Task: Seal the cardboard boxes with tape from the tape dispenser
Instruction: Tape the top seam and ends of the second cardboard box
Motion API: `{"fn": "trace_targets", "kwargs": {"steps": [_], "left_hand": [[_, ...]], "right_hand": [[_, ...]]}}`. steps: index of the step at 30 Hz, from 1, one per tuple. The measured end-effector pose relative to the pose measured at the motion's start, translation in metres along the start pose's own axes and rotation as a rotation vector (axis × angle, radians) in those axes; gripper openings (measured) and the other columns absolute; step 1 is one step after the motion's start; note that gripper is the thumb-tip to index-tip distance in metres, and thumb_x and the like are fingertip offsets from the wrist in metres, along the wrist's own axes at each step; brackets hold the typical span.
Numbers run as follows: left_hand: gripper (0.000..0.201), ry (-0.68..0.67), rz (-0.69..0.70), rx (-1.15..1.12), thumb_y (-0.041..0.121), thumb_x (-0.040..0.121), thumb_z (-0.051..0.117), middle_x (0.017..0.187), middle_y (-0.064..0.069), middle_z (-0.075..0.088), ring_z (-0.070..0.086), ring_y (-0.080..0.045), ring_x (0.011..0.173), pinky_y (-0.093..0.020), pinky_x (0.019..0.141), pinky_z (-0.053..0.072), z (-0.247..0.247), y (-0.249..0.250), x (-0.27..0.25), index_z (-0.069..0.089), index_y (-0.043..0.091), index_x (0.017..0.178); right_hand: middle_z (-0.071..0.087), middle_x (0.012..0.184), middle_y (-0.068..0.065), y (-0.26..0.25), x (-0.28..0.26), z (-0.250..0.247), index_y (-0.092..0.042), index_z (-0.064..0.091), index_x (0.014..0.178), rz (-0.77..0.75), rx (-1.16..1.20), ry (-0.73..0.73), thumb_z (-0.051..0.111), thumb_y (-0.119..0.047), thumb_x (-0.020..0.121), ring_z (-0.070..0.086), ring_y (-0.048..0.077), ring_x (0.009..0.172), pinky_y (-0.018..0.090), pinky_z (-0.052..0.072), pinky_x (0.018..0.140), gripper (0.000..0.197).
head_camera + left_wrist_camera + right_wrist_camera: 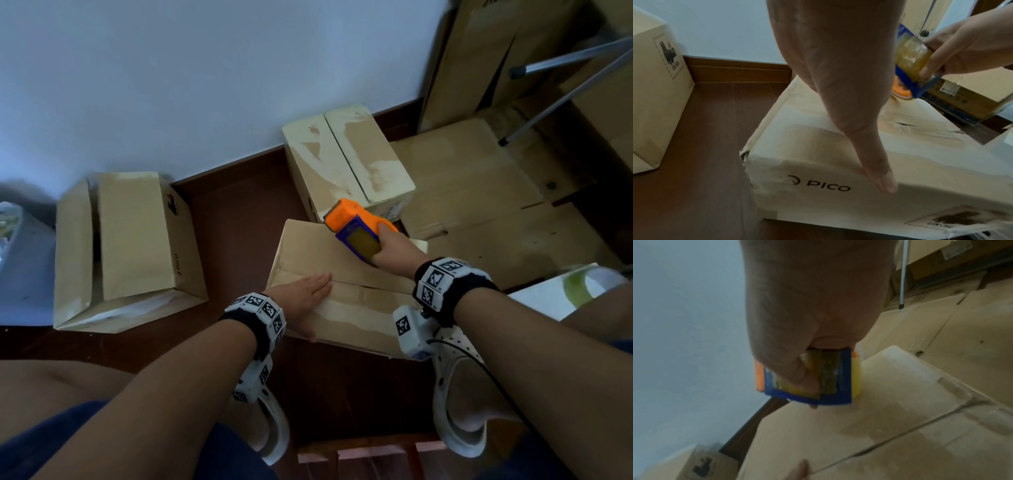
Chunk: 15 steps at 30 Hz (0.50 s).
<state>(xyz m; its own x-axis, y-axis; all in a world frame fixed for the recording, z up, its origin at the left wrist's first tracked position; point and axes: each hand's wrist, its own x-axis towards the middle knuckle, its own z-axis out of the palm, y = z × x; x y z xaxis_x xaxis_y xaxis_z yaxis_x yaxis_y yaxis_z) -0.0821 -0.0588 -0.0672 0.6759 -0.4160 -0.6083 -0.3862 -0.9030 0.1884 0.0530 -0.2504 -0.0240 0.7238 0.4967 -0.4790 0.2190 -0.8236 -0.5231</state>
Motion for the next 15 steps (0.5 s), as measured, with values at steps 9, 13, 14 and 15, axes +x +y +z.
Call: {"fn": "trace_targets", "kwargs": {"steps": [9,13,14,15], "left_hand": [[0.114,0.037,0.001,-0.017,0.059,0.08,0.065,0.159,-0.017,-0.01,-0.005,-0.024,0.148,-0.028,0.117,-0.005,0.001,0.0,0.0,-0.004,0.003,0.152],[0.114,0.071,0.016,-0.006,0.06,0.079,0.065,0.16,-0.014,-0.006,-0.003,-0.023,0.148,-0.029,0.117,-0.005,0.003,-0.002,0.0,-0.003,0.003,0.152],[0.115,0.08,0.021,0.002,0.062,0.078,0.064,0.16,-0.013,-0.005,-0.003,-0.022,0.148,-0.031,0.118,-0.004,0.006,-0.004,0.0,-0.003,0.005,0.152],[0.115,0.098,0.024,0.005,0.064,0.078,0.063,0.161,-0.012,-0.005,-0.003,-0.021,0.148,-0.034,0.118,-0.004,0.01,-0.007,-0.001,-0.003,0.006,0.152]], "right_hand": [[0.07,0.084,0.01,-0.008,-0.01,0.025,-0.006,0.07,0.09,0.154,0.197,-0.047,0.057,-0.076,0.073,0.067,0.025,0.08,0.033,0.051,0.071,0.073],[0.07,0.084,0.011,-0.012,-0.007,0.035,-0.004,0.069,0.09,0.156,0.132,-0.056,0.056,-0.078,0.071,0.067,0.024,0.077,0.036,0.053,0.072,0.077],[0.07,0.084,0.01,-0.012,-0.006,0.036,-0.006,0.069,0.09,0.158,0.115,-0.055,0.056,-0.079,0.07,0.066,0.024,0.077,0.036,0.054,0.072,0.078],[0.07,0.084,0.009,-0.012,-0.005,0.036,-0.007,0.068,0.089,0.162,0.105,-0.053,0.056,-0.081,0.069,0.066,0.023,0.076,0.037,0.054,0.072,0.077]]}}
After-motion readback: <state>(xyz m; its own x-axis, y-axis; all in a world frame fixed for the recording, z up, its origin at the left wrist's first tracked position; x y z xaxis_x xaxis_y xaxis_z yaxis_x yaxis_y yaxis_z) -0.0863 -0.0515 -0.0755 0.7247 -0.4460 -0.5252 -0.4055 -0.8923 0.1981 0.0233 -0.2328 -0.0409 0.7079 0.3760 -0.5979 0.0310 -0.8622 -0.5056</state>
